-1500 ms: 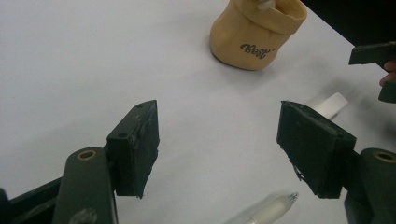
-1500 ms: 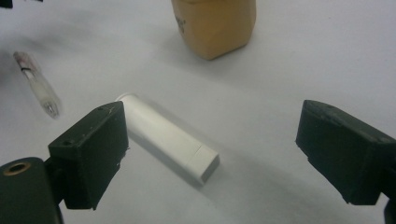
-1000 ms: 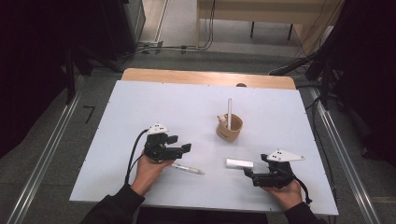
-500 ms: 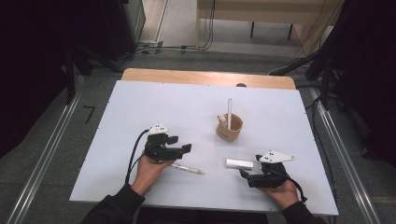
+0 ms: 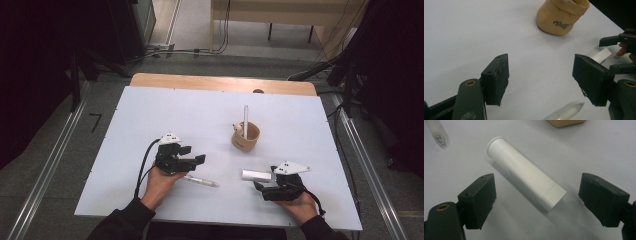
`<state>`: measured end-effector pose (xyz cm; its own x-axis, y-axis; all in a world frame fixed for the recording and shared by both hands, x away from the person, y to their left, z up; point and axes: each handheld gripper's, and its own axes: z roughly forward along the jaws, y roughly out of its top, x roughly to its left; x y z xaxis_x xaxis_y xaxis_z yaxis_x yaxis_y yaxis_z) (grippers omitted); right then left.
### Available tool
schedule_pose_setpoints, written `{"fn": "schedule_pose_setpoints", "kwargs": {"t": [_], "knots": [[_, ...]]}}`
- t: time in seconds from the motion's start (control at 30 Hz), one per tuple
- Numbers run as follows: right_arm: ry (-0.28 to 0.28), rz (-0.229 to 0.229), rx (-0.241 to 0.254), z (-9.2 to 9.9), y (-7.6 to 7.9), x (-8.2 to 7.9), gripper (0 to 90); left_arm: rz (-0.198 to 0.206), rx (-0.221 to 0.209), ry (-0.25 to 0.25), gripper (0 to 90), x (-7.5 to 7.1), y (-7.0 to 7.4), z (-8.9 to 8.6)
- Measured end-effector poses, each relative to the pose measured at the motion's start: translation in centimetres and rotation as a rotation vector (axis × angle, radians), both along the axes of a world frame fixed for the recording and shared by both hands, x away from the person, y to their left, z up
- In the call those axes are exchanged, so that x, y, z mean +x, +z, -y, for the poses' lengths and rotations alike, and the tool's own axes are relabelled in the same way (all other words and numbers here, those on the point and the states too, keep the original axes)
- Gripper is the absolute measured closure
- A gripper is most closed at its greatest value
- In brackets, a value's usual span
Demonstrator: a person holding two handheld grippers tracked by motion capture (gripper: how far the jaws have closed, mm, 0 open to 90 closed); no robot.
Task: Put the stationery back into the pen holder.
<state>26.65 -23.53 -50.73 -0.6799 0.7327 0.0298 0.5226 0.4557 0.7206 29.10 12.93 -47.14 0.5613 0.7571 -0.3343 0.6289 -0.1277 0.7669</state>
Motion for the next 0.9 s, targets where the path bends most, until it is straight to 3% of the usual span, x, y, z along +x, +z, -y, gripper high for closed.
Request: {"fn": "schedule_pose_setpoints", "kwargs": {"t": [0.37, 0.9], "knots": [[0.013, 0.026, -0.017, -0.38, -0.27, 0.02, 19.7, 0.001, 0.001, 0.0, 29.4, 0.0, -0.02, 0.01], [0.017, 0.023, -0.024, -0.53, -0.37, 0.07, 26.5, -0.001, -0.003, 0.0, 29.5, -0.01, 0.0, 0.01]]}}
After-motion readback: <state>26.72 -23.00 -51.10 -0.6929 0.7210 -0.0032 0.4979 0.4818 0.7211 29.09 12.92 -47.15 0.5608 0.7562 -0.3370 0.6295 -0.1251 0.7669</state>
